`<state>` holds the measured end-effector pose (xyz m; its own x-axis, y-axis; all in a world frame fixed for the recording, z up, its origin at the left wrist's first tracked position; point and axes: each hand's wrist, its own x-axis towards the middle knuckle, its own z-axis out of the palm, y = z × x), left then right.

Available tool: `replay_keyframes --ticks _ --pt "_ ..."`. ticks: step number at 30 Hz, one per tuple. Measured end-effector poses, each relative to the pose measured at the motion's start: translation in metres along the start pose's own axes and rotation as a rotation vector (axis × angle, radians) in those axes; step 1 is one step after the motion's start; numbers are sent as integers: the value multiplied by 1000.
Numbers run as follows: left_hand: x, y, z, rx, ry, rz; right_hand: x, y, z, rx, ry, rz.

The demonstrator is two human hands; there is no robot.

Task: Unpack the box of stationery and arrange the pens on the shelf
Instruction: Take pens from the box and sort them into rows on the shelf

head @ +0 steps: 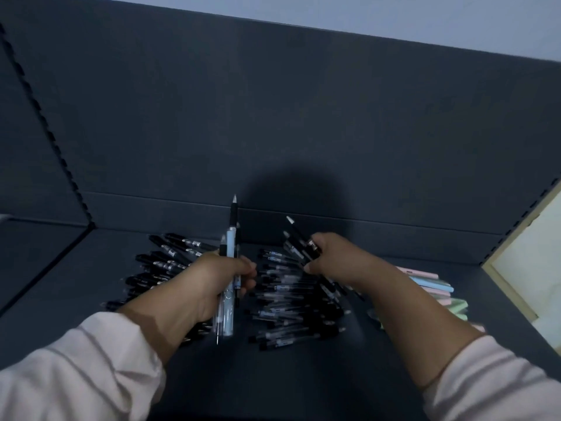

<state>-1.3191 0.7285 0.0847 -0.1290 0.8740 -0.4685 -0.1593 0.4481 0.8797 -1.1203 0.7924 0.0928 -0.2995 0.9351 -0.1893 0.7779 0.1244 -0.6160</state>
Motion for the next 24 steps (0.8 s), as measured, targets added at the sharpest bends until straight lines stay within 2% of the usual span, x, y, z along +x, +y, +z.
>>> replay_keyframes --ticks 2,6,8,12,16,24 --pt "0 -2 -1 -12 9 -4 1 -3 5 -51 -34 -19" --pt "-2 -7 -2 -18 18 11 5 -3 14 -303 -71 -82" --pt "-3 -8 -3 -13 20 14 5 -1 17 -336 -74 -97" --pt "-6 -10 -6 -6 20 13 0 -1 15 -251 -19 -131" --pt "-8 -9 -6 -9 21 25 -3 1 12 -60 46 -120" --pt "-12 -13 -5 3 13 25 -12 7 10 5 36 -66"
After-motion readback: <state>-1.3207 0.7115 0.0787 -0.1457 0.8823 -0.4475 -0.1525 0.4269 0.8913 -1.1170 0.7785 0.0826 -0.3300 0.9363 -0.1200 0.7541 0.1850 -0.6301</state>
